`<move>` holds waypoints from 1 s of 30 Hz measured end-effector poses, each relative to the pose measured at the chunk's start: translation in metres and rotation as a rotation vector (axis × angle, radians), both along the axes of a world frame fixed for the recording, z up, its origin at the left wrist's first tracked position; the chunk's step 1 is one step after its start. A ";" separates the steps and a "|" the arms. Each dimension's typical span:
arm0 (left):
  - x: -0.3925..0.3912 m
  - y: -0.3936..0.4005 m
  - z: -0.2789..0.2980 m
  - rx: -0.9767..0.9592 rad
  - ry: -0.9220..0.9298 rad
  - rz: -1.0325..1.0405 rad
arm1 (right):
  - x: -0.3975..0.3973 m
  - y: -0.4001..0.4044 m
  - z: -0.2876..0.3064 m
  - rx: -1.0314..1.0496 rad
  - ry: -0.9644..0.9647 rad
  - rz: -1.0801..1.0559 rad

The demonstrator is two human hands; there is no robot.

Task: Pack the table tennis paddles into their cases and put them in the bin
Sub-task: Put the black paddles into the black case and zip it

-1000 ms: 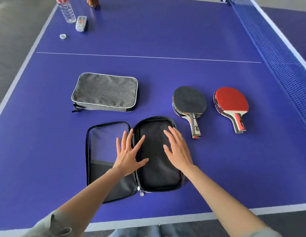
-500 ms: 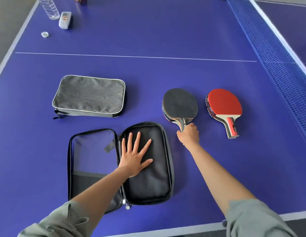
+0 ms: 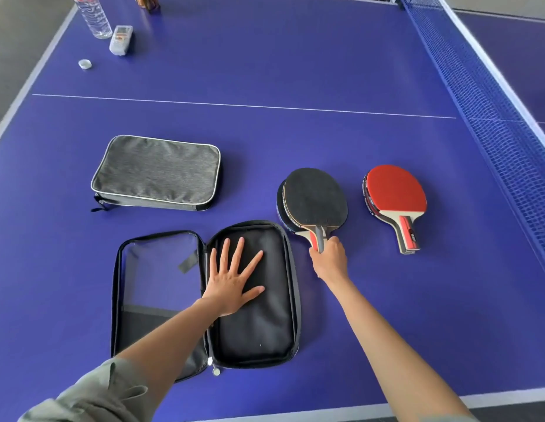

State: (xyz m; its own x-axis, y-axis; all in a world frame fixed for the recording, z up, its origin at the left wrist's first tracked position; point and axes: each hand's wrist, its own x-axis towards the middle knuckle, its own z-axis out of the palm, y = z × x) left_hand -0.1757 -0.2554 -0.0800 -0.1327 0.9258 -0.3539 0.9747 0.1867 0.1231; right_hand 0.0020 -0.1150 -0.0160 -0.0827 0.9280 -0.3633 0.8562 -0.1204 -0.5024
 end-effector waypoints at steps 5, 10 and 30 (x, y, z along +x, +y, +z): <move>0.000 0.001 0.007 -0.003 -0.106 0.028 | 0.009 -0.034 0.018 -0.008 0.110 -0.038; 0.009 0.005 0.034 0.348 -0.618 0.449 | 0.004 -0.076 0.033 0.006 0.191 -0.037; -0.003 -0.054 0.039 0.349 -0.848 0.811 | -0.041 -0.198 -0.006 0.026 0.031 0.071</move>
